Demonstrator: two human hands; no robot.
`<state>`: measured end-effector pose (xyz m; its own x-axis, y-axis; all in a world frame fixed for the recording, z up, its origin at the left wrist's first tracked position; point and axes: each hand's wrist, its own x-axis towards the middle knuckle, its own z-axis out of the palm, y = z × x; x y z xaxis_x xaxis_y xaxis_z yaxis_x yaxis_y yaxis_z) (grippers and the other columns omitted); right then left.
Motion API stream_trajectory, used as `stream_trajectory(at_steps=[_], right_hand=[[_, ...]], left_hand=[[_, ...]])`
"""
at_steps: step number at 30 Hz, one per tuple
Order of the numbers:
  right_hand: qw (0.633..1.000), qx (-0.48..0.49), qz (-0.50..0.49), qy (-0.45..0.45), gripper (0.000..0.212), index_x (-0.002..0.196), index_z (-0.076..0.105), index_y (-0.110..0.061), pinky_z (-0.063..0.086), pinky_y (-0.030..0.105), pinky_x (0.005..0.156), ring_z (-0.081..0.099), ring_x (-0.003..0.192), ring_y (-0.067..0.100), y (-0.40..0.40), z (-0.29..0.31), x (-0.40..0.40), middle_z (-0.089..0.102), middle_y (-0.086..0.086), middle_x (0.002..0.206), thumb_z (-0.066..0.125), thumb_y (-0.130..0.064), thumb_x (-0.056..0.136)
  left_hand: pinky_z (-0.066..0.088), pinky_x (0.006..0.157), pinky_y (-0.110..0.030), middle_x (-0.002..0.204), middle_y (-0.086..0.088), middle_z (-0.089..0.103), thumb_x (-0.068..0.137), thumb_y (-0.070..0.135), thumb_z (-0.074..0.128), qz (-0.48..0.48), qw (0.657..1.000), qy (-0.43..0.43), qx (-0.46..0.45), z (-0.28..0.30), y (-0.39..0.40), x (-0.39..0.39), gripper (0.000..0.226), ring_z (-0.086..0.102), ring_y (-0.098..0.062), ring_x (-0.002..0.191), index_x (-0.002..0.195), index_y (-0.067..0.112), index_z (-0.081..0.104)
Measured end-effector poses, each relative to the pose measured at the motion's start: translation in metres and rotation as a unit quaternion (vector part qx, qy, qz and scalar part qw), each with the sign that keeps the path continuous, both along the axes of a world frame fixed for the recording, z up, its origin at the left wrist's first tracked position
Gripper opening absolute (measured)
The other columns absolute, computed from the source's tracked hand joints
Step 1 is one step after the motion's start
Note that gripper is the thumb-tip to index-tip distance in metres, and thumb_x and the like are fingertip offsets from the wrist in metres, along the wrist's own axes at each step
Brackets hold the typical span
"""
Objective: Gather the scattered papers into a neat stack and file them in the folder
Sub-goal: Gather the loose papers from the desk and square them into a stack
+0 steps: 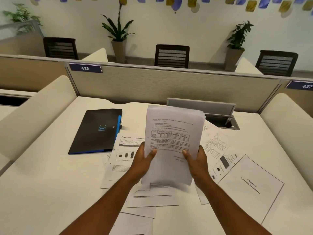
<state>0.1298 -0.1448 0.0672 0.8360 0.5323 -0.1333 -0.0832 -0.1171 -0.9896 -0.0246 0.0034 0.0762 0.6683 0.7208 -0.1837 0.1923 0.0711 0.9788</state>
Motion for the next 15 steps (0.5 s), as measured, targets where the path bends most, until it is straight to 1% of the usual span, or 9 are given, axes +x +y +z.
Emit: stream_trajectory(at_steps=[2, 4, 6, 7, 8, 11, 12, 15], right_hand=[[0.999, 0.013, -0.014, -0.039, 0.047, 0.135, 0.048, -0.025, 0.063, 0.043, 0.085, 0.067, 0.107, 0.021, 0.0, 0.009, 0.002, 0.064, -0.001, 0.122, 0.071, -0.026, 0.094], [0.997, 0.028, -0.025, -0.071, 0.048, 0.133, 0.047, -0.023, 0.064, 0.034, 0.082, 0.066, 0.107, 0.018, -0.003, 0.015, 0.003, 0.063, -0.003, 0.12, 0.073, -0.027, 0.093], [0.995, 0.034, -0.028, -0.088, 0.049, 0.131, 0.047, -0.025, 0.063, 0.023, 0.075, 0.065, 0.106, 0.014, -0.006, 0.017, 0.003, 0.062, -0.007, 0.119, 0.075, -0.027, 0.091], [0.995, 0.034, -0.026, -0.085, 0.049, 0.13, 0.047, -0.027, 0.062, 0.021, 0.071, 0.065, 0.105, 0.014, -0.008, 0.016, 0.003, 0.062, -0.007, 0.118, 0.076, -0.027, 0.09], [0.996, 0.032, -0.023, -0.079, 0.047, 0.128, 0.047, -0.029, 0.061, 0.02, 0.068, 0.066, 0.105, 0.015, -0.008, 0.015, 0.002, 0.063, -0.008, 0.118, 0.076, -0.027, 0.09], [0.997, 0.026, -0.024, -0.073, 0.04, 0.123, 0.049, -0.035, 0.057, 0.015, 0.061, 0.066, 0.105, 0.017, -0.01, 0.011, -0.003, 0.064, -0.009, 0.116, 0.073, -0.027, 0.092], [0.996, 0.028, -0.029, -0.074, 0.038, 0.12, 0.05, -0.038, 0.057, 0.014, 0.06, 0.067, 0.104, 0.016, -0.01, 0.01, -0.004, 0.065, -0.009, 0.115, 0.073, -0.027, 0.093], [0.994, 0.047, -0.045, -0.086, 0.036, 0.115, 0.05, -0.044, 0.06, 0.017, 0.064, 0.069, 0.101, 0.015, -0.012, 0.013, -0.007, 0.065, -0.011, 0.113, 0.073, -0.027, 0.092]], left_hand=[[0.054, 0.094, -0.046, 0.127, 0.006, 0.057, 0.094, 0.043, 0.053, 0.043, 0.998, -0.014, 0.039, 0.01, -0.001, 0.008, 0.041, 0.059, -0.021, 0.112, 0.133, 0.036, 0.041], [0.057, 0.088, -0.041, 0.122, 0.006, 0.06, 0.094, 0.044, 0.053, 0.067, 0.995, -0.033, 0.071, 0.017, -0.002, 0.012, 0.035, 0.062, -0.02, 0.107, 0.126, 0.035, 0.044], [0.059, 0.08, -0.034, 0.117, 0.006, 0.061, 0.094, 0.04, 0.055, 0.072, 0.993, -0.045, 0.082, 0.02, -0.004, 0.014, 0.027, 0.064, -0.018, 0.103, 0.119, 0.037, 0.046], [0.059, 0.075, -0.029, 0.116, 0.007, 0.062, 0.095, 0.038, 0.055, 0.073, 0.993, -0.043, 0.083, 0.019, -0.005, 0.015, 0.023, 0.064, -0.017, 0.102, 0.116, 0.039, 0.045], [0.057, 0.072, -0.027, 0.115, 0.007, 0.061, 0.097, 0.035, 0.054, 0.072, 0.993, -0.041, 0.082, 0.017, -0.007, 0.015, 0.022, 0.064, -0.017, 0.1, 0.115, 0.04, 0.044], [0.057, 0.071, -0.025, 0.118, 0.004, 0.059, 0.098, 0.03, 0.052, 0.076, 0.993, -0.036, 0.085, 0.013, -0.014, 0.016, 0.027, 0.063, -0.018, 0.101, 0.122, 0.036, 0.041], [0.056, 0.069, -0.023, 0.117, 0.005, 0.058, 0.098, 0.029, 0.051, 0.08, 0.992, -0.039, 0.088, 0.013, -0.016, 0.016, 0.027, 0.063, -0.017, 0.101, 0.122, 0.037, 0.04], [0.054, 0.061, -0.017, 0.112, 0.014, 0.058, 0.097, 0.029, 0.053, 0.091, 0.989, -0.065, 0.1, 0.017, -0.02, 0.016, 0.027, 0.064, -0.014, 0.097, 0.113, 0.046, 0.041]])
